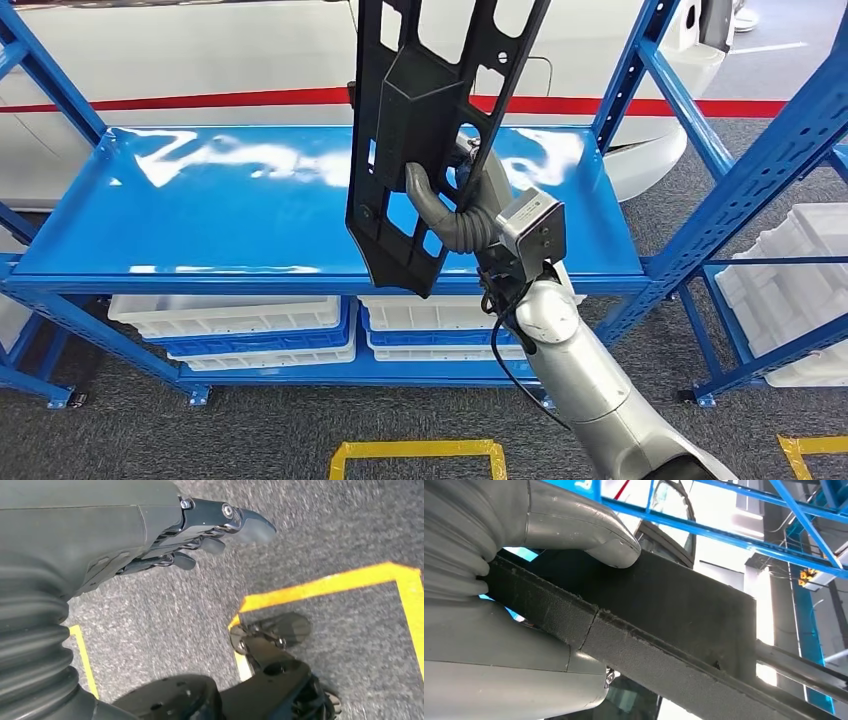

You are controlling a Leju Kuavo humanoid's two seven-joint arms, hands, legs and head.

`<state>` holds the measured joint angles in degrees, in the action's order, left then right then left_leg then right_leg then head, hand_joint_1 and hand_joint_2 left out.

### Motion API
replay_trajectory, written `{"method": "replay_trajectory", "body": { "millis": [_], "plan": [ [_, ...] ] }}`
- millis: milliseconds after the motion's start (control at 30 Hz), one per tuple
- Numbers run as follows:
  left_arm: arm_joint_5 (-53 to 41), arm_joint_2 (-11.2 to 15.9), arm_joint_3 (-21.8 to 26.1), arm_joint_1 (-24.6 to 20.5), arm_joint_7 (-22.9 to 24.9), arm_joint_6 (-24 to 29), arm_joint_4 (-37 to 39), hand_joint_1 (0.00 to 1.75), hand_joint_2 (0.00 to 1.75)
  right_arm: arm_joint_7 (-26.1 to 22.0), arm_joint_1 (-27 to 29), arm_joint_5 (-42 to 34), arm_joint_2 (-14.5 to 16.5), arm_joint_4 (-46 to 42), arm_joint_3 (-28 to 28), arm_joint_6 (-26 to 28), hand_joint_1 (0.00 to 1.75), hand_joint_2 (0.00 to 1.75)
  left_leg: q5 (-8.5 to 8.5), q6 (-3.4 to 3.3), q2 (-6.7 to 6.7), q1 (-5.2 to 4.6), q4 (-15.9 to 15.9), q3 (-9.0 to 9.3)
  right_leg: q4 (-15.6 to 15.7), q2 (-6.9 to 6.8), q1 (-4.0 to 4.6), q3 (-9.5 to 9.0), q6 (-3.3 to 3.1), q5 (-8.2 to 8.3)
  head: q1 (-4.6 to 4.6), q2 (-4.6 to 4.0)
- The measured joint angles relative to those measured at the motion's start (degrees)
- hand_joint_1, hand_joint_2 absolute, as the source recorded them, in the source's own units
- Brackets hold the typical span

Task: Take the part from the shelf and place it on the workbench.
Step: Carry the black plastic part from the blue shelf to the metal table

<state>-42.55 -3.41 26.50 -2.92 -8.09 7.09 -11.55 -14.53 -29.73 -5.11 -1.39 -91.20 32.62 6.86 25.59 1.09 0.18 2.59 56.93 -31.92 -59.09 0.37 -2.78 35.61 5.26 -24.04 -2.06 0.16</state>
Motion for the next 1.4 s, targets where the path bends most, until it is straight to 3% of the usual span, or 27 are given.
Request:
{"method": "replay_trajectory", "body": {
  "millis": [67,133,167,200,267,333,367,400,467,500,533,633,700,800,867,900,967,1033,1067,1133,1167,1233,1300,1333,1367,1400],
  "plan": [
    [-0.1,0.1,0.0,0.0,0.0,0.0,0.0,0.0,1.75,0.0,0.0,0.4,0.0,0.1,0.1,0.0,1.75,1.75,-0.05,0.84,-0.22,-0.11,0.4,-0.56,0.2,0.51,0.23,-0.06,-1.06,0.1,0.01,-0.01],
    [-0.1,-0.1,0.0,0.0,0.0,-0.2,0.1,0.0,1.75,0.0,0.1,0.8,0.0,0.1,0.3,-0.1,1.75,1.75,0.11,1.23,-0.3,0.13,0.7,-0.87,-0.2,0.51,0.26,0.54,-2.1,0.34,-0.07,-0.01],
    [-0.2,-0.1,0.0,0.0,0.0,-0.3,0.1,0.0,1.75,0.0,0.0,0.9,0.1,0.2,0.4,-0.1,1.75,1.75,1.14,1.24,-0.29,0.2,1.8,-1.36,-0.3,0.48,0.34,0.78,-2.58,0.51,-0.04,-0.01],
    [-0.2,-0.1,0.0,0.0,0.0,-0.3,0.1,0.0,1.75,0.0,0.0,1.1,0.1,0.2,0.5,-0.1,1.75,1.75,2.94,1.16,-0.28,0.2,4.0,-2.26,-0.3,0.44,0.43,1.03,-3.07,0.75,-0.08,0.0],
    [-0.2,-0.2,0.0,-0.1,0.0,-0.3,0.1,0.0,1.75,0.0,0.0,1.3,0.3,0.2,0.8,-0.1,1.75,1.75,7.7,0.78,-0.29,-0.13,11.5,-5.15,-0.3,0.39,0.89,1.7,-3.95,1.25,-0.07,0.0],
    [-0.2,-0.2,0.0,-0.1,0.0,-0.3,0.1,0.0,1.75,0.0,0.0,1.4,0.3,0.4,1.1,-0.1,1.75,1.75,10.34,0.23,-0.33,-0.52,17.2,-7.01,-0.3,0.36,1.57,2.57,-4.72,1.86,-0.07,0.01],
    [-0.2,-0.2,0.0,-0.1,0.0,-0.3,0.1,0.0,1.75,0.0,0.0,1.4,0.3,0.5,1.2,-0.1,1.75,1.75,10.26,-0.2,-0.34,-0.74,17.3,-6.54,-0.3,0.37,1.9,3.01,-4.98,2.19,-0.06,0.0],
    [-0.2,-0.2,0.0,-0.1,0.0,-0.3,0.1,0.0,1.75,0.0,0.0,1.5,0.3,0.5,1.3,-0.1,1.75,1.75,9.31,-0.76,-0.35,-1.0,15.2,-4.88,-0.3,0.38,2.18,3.41,-5.12,2.56,-0.06,0.0],
    [-0.2,-0.2,0.0,-0.3,0.0,-0.3,0.1,0.0,1.75,0.0,-0.1,1.6,0.4,0.6,1.4,-0.1,1.75,1.75,7.04,-1.95,-0.31,-1.69,7.8,-0.01,-0.3,0.42,2.6,4.05,-5.02,3.36,-0.03,0.0],
    [-0.3,-0.2,0.0,-0.4,0.0,-0.3,0.1,0.0,1.75,0.0,-0.1,1.5,0.5,0.6,1.4,-0.1,1.75,1.75,6.26,-2.22,-0.24,-2.06,4.8,1.65,-0.3,0.41,2.72,4.23,-4.82,3.74,0.04,0.0],
    [-0.4,-0.2,0.0,-0.5,0.0,-0.3,0.0,0.0,1.75,0.1,-0.2,1.3,0.5,0.6,1.5,-0.2,1.75,1.75,5.86,-2.3,-0.17,-2.45,3.0,2.43,-0.2,0.35,2.72,4.33,-4.51,4.1,0.07,0.0],
    [-0.5,-0.3,0.1,-0.6,0.0,-0.3,0.1,0.0,1.75,0.2,-0.3,0.4,0.5,0.8,1.6,-0.2,1.75,1.75,4.22,-2.48,-0.08,-3.06,2.1,1.85,0.3,0.11,2.32,4.6,-3.33,5.18,0.13,0.0],
    [-0.6,-0.3,0.1,-0.6,0.1,-0.3,0.1,0.0,1.75,0.3,-0.3,0.2,0.5,0.9,1.6,-0.2,1.75,1.75,2.35,-3.07,0.09,-2.8,1.5,0.89,-1.4,0.05,2.34,5.99,-3.33,3.1,0.29,0.0],
    [-0.7,-0.3,0.1,-0.6,0.1,-0.3,0.1,0.0,1.75,0.2,-0.3,-0.4,0.4,1.1,1.6,-0.5,1.75,1.75,0.11,-3.52,0.31,-2.67,1.4,-1.57,-11.3,0.01,2.26,8.74,-4.07,-4.21,0.54,0.0],
    [-0.9,-0.4,0.1,-0.6,0.1,-0.3,0.1,0.0,1.75,-0.1,-0.3,-1.2,0.3,1.3,1.6,-1.0,1.75,1.75,-1.12,-3.45,0.41,-2.69,1.5,-3.3,-15.6,0.01,2.18,8.22,-3.35,-5.67,0.55,0.0],
    [-1.0,-0.4,0.1,-0.6,0.1,-0.3,0.1,0.0,1.75,-0.2,-0.2,-1.5,0.3,1.4,1.6,-1.1,1.75,1.75,-1.69,-3.36,0.44,-2.68,1.5,-4.06,-14.8,-0.01,2.16,6.52,-2.78,-5.15,0.57,-0.01],
    [-1.2,-0.5,0.1,-0.6,0.1,-0.3,0.1,0.0,1.75,-0.4,-0.3,-1.6,0.4,1.5,1.5,-0.7,1.75,1.75,-2.73,-3.02,0.45,-2.69,1.5,-5.25,-7.9,-0.13,2.17,0.53,-2.19,-4.09,0.58,0.0],
    [-1.3,-0.6,0.1,-0.6,0.2,-0.3,0.1,0.0,1.75,-0.6,-0.2,-1.4,0.7,1.6,1.3,0.1,1.75,1.75,-3.71,-2.46,0.46,-2.85,1.5,-5.96,-0.6,-0.26,2.45,-4.66,-2.58,-4.34,0.49,0.0],
    [-1.3,-0.7,0.1,-0.6,0.2,-0.2,0.1,0.0,1.75,-0.7,-0.2,-1.3,0.8,1.6,1.2,0.6,1.75,1.75,-4.17,-2.16,0.47,-2.91,1.5,-6.11,1.1,-0.27,2.6,-5.64,-2.91,-4.62,0.44,0.0],
    [-1.4,-0.7,0.2,-0.5,0.2,-0.2,0.1,0.0,1.75,-0.8,0.0,-1.1,1.1,1.6,1.1,1.4,1.75,1.75,-4.93,-1.54,0.43,-2.91,1.4,-6.3,1.6,-0.25,2.41,-5.32,-3.61,-4.04,0.39,-0.01],
    [-1.5,-0.7,0.2,-0.5,0.2,-0.2,0.1,0.0,1.75,-0.9,0.0,-1.1,1.2,1.6,1.0,1.6,1.75,1.75,-4.42,-1.21,0.29,-2.85,1.8,-6.6,1.7,-0.25,2.18,-5.03,-4.02,-3.6,0.34,-0.01],
    [-1.5,-0.7,0.2,-0.4,0.3,-0.1,0.1,0.0,1.75,-1.0,0.1,-0.9,1.8,1.7,1.0,2.0,1.75,1.75,-0.4,-0.47,-0.06,-2.58,5.3,-7.86,1.9,-0.32,1.67,-4.24,-4.95,-2.47,0.16,-0.01],
    [-1.5,-0.7,0.2,-0.4,0.3,-0.1,0.1,0.0,1.75,-1.3,0.4,-0.1,2.3,1.7,1.1,2.5,1.75,1.75,5.05,0.3,-0.25,-2.18,12.3,-9.52,1.8,-0.34,1.73,-3.13,-5.31,-1.42,0.04,0.01],
    [-1.5,-0.7,0.3,-0.4,0.2,-0.1,0.1,0.0,1.75,-1.5,0.7,0.4,2.4,1.7,1.1,2.7,1.75,1.75,6.44,0.62,-0.26,-1.95,15.5,-9.95,1.8,-0.36,1.75,-2.52,-5.24,-0.93,0.04,0.0],
    [-1.5,-0.7,0.3,-0.4,0.2,-0.1,0.1,0.0,1.75,-1.9,1.0,1.1,2.6,1.7,1.2,2.9,1.75,1.75,6.53,0.92,-0.26,-1.68,17.2,-9.65,1.7,-0.38,1.74,-1.9,-5.1,-0.47,0.05,0.01],
    [-1.4,-0.7,0.3,-0.4,0.1,0.0,0.1,0.0,1.75,-2.3,1.2,1.8,2.7,1.7,1.2,3.0,1.75,1.75,5.57,1.19,-0.25,-1.37,16.9,-8.39,1.6,-0.39,1.65,-1.27,-4.86,-0.04,0.05,0.01]
  ]
}}
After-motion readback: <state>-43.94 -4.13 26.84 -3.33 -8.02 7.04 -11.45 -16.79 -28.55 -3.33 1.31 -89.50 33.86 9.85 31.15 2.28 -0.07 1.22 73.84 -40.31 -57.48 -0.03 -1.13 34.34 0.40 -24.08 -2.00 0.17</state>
